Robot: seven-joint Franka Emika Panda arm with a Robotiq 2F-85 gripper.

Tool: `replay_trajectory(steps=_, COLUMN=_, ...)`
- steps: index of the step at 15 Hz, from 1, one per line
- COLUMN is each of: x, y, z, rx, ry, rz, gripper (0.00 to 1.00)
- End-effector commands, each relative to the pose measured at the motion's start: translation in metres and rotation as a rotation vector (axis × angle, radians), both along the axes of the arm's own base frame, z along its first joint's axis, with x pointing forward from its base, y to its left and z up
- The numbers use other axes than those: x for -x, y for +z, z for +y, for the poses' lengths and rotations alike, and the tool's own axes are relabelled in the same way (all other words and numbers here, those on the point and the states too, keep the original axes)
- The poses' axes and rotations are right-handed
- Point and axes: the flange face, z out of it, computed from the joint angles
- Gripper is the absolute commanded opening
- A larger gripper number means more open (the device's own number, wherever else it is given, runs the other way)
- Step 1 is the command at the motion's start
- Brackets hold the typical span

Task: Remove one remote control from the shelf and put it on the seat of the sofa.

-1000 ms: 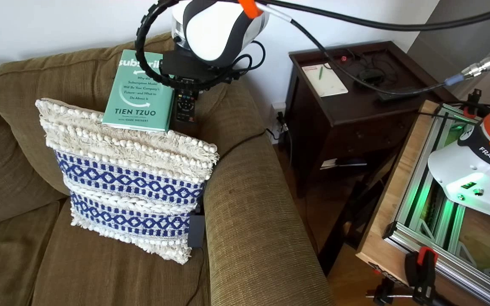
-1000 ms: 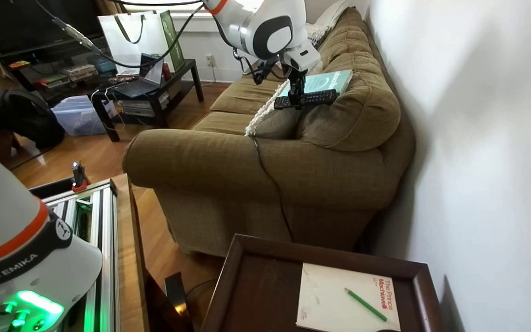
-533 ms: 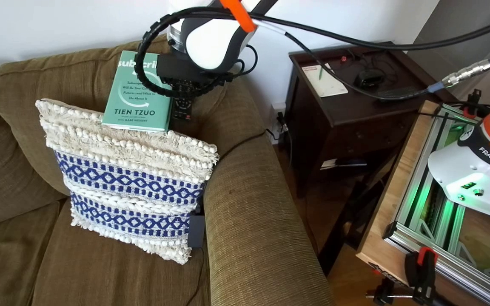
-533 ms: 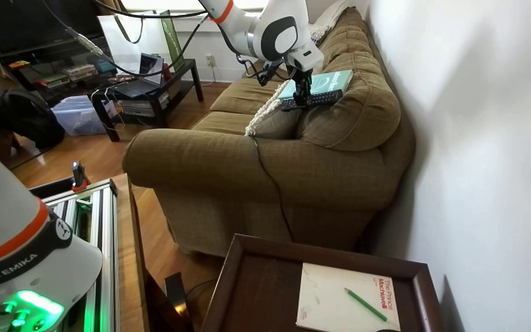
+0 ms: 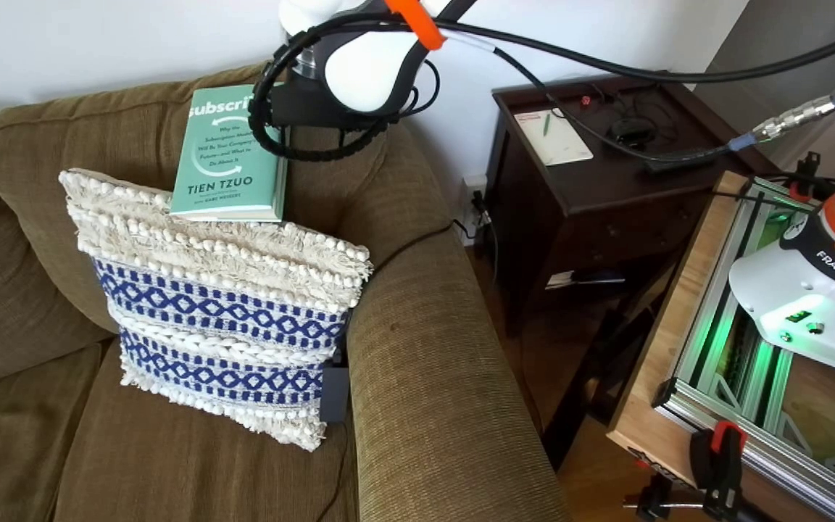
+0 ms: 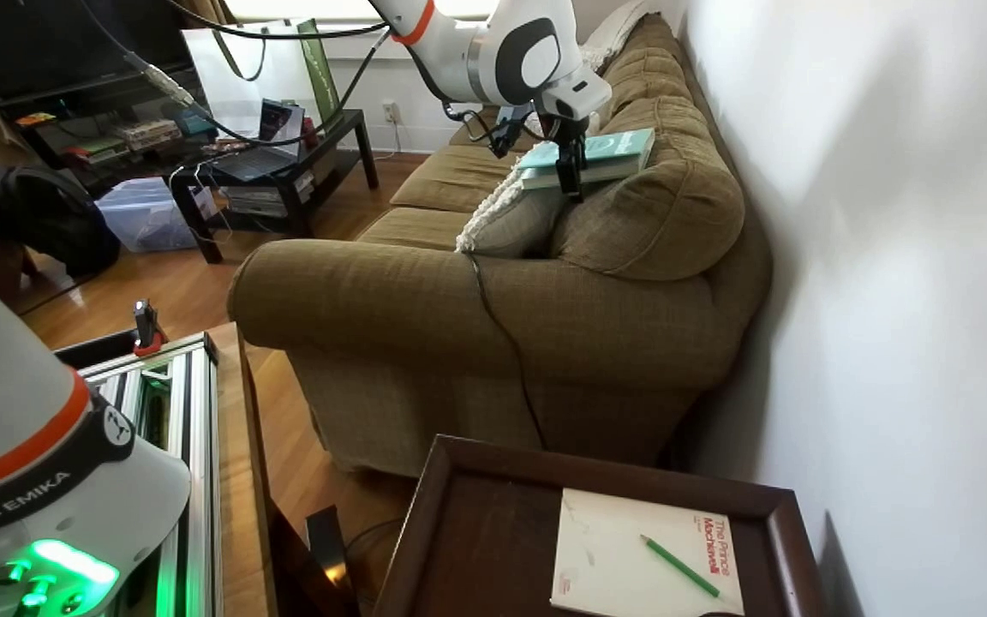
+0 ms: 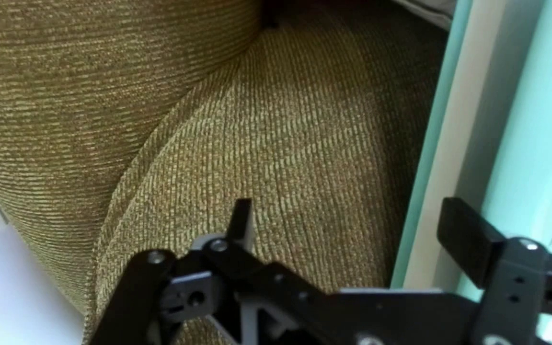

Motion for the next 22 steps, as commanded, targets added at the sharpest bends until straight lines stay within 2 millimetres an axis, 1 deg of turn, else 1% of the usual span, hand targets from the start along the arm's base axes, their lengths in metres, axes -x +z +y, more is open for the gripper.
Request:
replay_trajectory(steps=1, x=0.013, y=0.026, z=-0.002, rx=0.004, ry=0.105, rz=0.036, gripper=1.00)
replay_trajectory(steps=4, x=0.033, y=0.046, z=-0.003, rx=-0.024, ry=0.268, rz=0.092, gripper=1.00)
replay_trajectory(steps=6, x=0.049, y=0.056, z=-0.010, rx=-0.033, ry=0.358, rz=0.154, gripper=1.00)
replay_trajectory(steps=8, x=0.065, y=0.064, z=-0.023, rx=-0.014, ry=0.415, rz=0.224, gripper=1.00)
replay_trajectory(steps=10, x=0.080, y=0.076, z=-0.035, rx=-0.014, ry=0.461, rz=0.255, gripper=1.00)
replay_trajectory(steps=14, x=0.114, y=0.106, z=-0.055, rx=-0.028, ry=0.522, rz=0.254, gripper=1.00)
replay_trajectory(steps=22, x=0.196, y=0.168, z=-0.098, rx=-0.009, ry=0.652, rz=0.202, gripper=1.00)
